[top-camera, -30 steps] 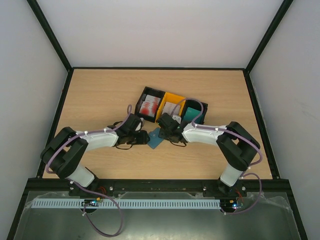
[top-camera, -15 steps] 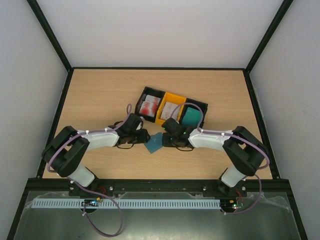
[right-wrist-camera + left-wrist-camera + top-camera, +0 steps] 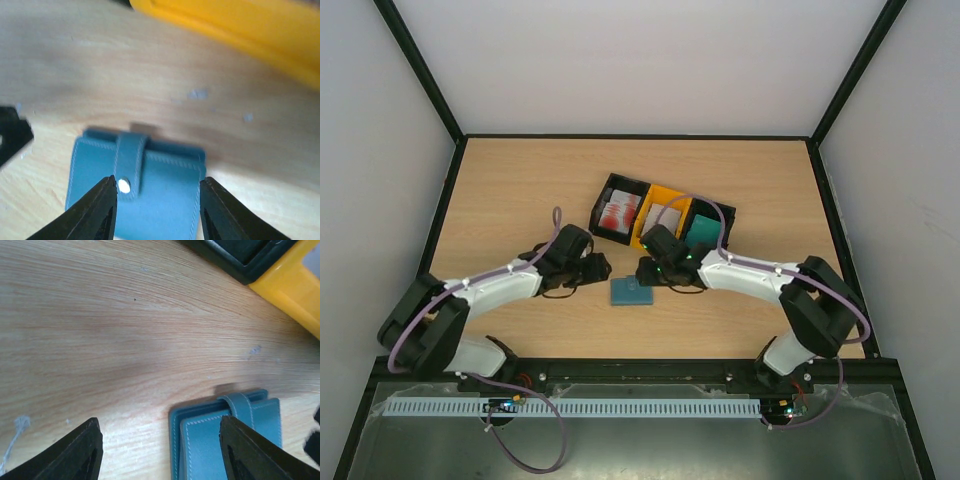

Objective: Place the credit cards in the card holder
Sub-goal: Adjust the card holder at the center of the board.

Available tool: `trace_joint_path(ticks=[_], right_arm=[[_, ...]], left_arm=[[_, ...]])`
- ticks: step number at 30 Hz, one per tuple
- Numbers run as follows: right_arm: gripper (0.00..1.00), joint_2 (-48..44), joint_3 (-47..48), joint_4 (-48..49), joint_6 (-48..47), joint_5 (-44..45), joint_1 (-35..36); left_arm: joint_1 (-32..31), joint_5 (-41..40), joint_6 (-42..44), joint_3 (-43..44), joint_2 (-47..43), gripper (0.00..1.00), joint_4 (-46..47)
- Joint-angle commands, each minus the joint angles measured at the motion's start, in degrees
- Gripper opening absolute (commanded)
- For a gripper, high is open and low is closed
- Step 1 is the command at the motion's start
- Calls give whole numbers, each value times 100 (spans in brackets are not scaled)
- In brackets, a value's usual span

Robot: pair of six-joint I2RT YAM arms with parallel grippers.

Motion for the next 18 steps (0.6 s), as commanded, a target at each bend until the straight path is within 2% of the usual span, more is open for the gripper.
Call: trace_joint_path(ticks=[1, 10, 18], right_arm=[[45, 527, 555, -470, -588, 769, 16], [45, 1169, 686, -239, -913, 296, 21], [37, 85, -800, 352, 351, -459, 32]], left_arm=[[24, 154, -222, -290, -436, 67, -235], [93, 280, -344, -545, -778, 71, -244], [96, 476, -502, -788, -1083, 73, -156]])
